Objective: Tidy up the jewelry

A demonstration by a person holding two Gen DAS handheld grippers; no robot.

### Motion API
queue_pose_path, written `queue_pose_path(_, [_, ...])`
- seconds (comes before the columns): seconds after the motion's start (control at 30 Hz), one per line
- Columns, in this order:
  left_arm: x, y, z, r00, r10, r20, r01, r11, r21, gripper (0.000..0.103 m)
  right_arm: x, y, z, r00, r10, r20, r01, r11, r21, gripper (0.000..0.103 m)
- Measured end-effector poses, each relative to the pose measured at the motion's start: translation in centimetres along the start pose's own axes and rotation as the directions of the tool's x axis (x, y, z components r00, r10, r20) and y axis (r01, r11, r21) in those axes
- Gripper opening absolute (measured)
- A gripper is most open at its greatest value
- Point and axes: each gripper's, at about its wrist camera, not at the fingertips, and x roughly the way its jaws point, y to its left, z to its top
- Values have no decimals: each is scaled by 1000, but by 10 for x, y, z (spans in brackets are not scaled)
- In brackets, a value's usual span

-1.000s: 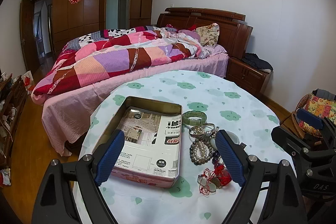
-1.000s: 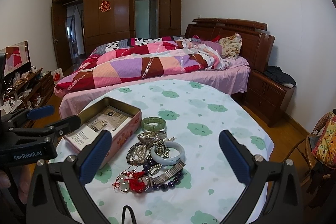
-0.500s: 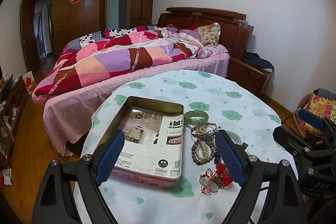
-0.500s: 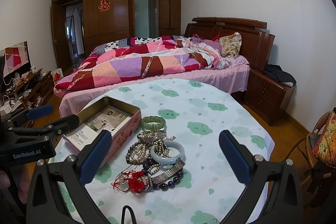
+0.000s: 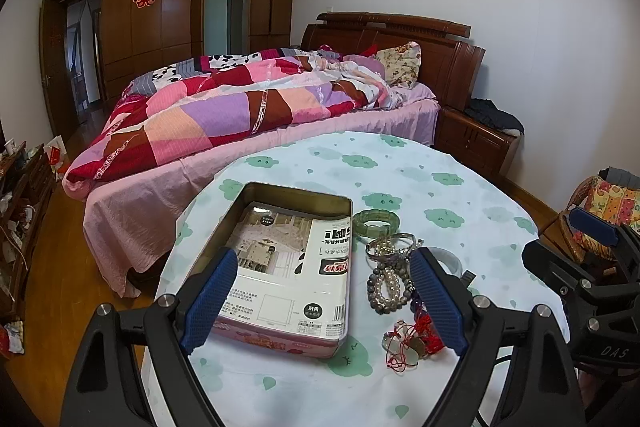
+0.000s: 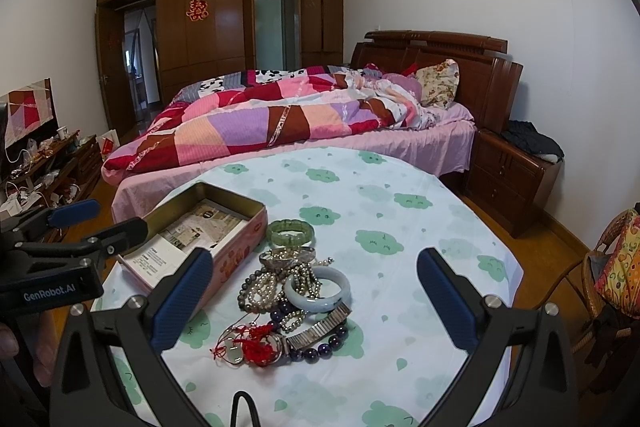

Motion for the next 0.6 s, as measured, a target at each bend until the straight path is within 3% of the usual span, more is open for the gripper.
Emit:
queue_pose_path(0.43, [9, 9, -10, 1000, 8, -20, -8, 1000, 8, 88, 7, -9, -8, 1000, -2, -30, 3, 1000, 11, 103])
queue_pose_path(0.6, [27, 14, -24, 998, 5, -62, -4, 1000, 9, 88, 25, -33, -24, 995, -66, -76, 69, 997, 40, 103])
